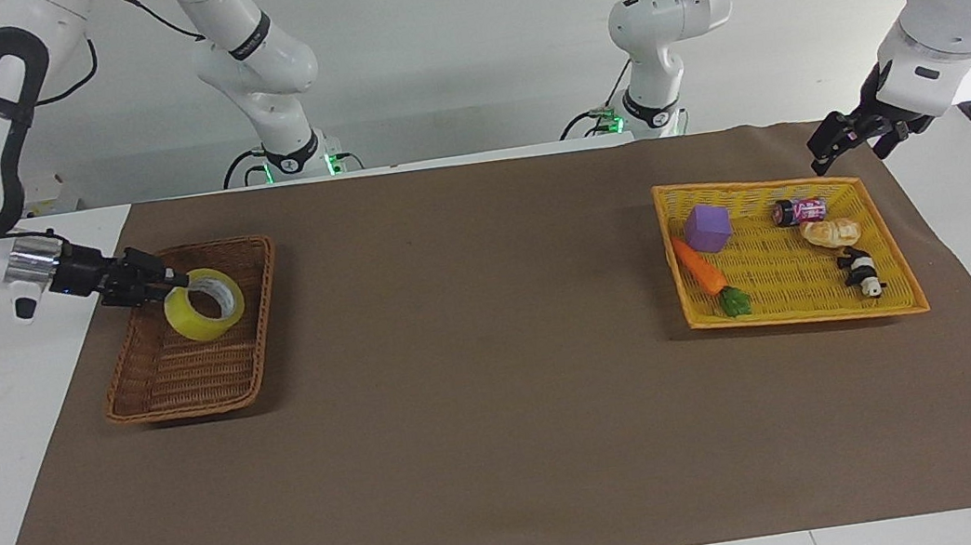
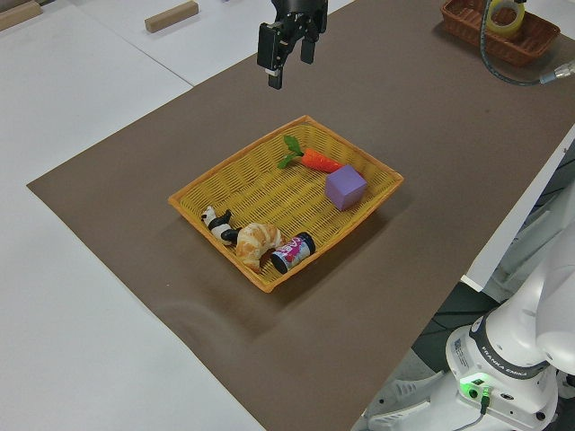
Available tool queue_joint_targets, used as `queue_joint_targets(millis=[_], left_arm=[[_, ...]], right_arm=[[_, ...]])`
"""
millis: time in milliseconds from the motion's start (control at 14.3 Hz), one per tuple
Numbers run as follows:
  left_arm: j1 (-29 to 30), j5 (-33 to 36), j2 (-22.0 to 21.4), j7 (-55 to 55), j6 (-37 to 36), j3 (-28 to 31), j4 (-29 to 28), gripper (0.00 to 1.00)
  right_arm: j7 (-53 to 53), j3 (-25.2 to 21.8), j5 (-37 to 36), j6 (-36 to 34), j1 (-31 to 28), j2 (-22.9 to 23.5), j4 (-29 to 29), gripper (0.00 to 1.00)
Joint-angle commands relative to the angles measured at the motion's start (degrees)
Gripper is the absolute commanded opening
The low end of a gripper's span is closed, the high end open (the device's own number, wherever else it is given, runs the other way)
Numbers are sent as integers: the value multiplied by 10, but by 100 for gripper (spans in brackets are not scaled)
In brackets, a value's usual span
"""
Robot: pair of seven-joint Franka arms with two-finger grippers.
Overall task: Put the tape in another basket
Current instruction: 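Carry the tape with the right gripper and lower it into the wicker basket, then open the right gripper and withdraw it from the tape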
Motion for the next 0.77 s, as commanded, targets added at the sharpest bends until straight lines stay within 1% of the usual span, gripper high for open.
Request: queue_joint_targets(millis=[0, 70, 140, 280, 419, 559, 699], left_arm=[[-8, 3, 3, 4, 19, 5, 2, 100], [-12, 2, 1, 4, 18, 5, -2, 100], [-12, 2, -4, 4, 17, 5, -15, 100], [-16, 2, -7, 4, 14, 5, -20, 100], [-20, 2, -7, 4, 12, 5, -20, 100], [-13, 3, -7, 3, 12, 8, -20, 100], [-10, 3, -7, 3, 12, 12, -20, 100]], right_arm=[[-14, 5, -20, 6, -5, -3, 5, 27], [-14, 5, -24, 8, -5, -1, 10, 66], [-13, 5, -29, 9, -1, -3, 14, 99], [-7, 6, -36, 10, 12, -13, 37, 100], [-7, 6, -86, 29, 33, -29, 68, 100], [-4, 7, -130, 35, 42, -53, 81, 100], [4, 11, -142, 36, 45, -78, 86, 100]])
